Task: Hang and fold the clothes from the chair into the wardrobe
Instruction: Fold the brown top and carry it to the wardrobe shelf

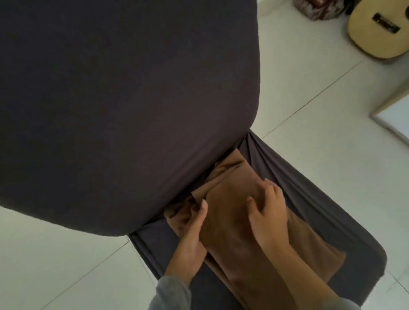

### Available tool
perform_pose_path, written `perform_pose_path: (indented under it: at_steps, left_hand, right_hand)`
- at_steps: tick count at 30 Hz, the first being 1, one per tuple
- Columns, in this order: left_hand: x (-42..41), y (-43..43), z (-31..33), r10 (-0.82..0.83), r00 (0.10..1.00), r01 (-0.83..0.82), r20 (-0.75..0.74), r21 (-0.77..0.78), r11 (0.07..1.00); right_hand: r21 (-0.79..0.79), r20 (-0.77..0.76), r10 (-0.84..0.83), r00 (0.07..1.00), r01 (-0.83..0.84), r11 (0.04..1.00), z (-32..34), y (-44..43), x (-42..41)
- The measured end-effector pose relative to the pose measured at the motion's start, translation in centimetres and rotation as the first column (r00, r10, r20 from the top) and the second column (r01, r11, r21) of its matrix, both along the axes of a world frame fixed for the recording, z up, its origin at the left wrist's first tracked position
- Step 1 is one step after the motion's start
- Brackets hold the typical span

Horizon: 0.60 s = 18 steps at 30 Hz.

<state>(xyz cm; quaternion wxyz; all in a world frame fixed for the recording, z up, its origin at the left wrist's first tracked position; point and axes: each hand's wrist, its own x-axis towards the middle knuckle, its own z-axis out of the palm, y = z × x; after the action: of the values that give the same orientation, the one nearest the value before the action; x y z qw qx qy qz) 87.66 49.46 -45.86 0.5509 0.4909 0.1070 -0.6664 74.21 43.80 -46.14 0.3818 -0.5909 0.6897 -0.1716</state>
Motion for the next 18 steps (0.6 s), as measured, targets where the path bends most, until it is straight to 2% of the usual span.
perform_pose_path:
  at_steps: [1, 2, 6, 9, 11, 13, 15, 18]
  left_hand:
    - [-0.8, 0.9, -0.4, -0.043, 0.997, 0.045, 0.061, -0.033, 0.998]
    - [-1.3, 2.0, -1.5, -0.065, 0.987, 0.062, 0.148, 0.023, 0.998]
    - [-2.2, 1.9, -2.3, 0.06, 0.946, -0.09, 0.318, 0.08, 0.993]
    - [-3.0, 2.7, -2.5, 0.131, 0.927, -0.203, 0.353, 0.174, 0.964]
    - [-3.2, 2.8, -1.8, 0.189, 0.91, -0.275, 0.37, 0.196, 0.941]
    - [-3.5, 3.2, -1.2, 0.198, 0.875, -0.305, 0.441, 0.184, 0.935]
    - [-3.6, 3.5, -0.9, 0.211, 0.832, -0.331, 0.513, 0.154, 0.931]
    - [-3.3, 3.4, -0.6, 0.328, 0.795, -0.431, 0.511, 0.095, 0.897]
  right_hand:
    - [0.009, -0.057, 0.038, 0.998, -0.038, 0.999, -0.1, -1.0, -0.4]
    - [0.019, -0.113, 0.074, 0.991, -0.072, 0.997, -0.2, -2.0, -0.6]
    - [0.045, -0.24, 0.176, 0.955, -0.17, 0.984, -0.4, -4.5, 0.0]
    - [-0.014, -0.323, 0.199, 0.925, -0.215, 0.977, -0.7, -5.1, -0.2]
    - [-0.07, -0.276, 0.224, 0.935, -0.252, 0.965, -1.0, -5.5, -0.6]
    - [-0.134, -0.115, 0.302, 0.946, -0.316, 0.939, -1.3, -6.2, -1.2]
    - [-0.224, 0.064, 0.401, 0.914, -0.378, 0.898, -1.1, -6.7, -1.5]
    - [-0.303, 0.116, 0.491, 0.864, -0.44, 0.846, -0.6, -7.8, -1.1]
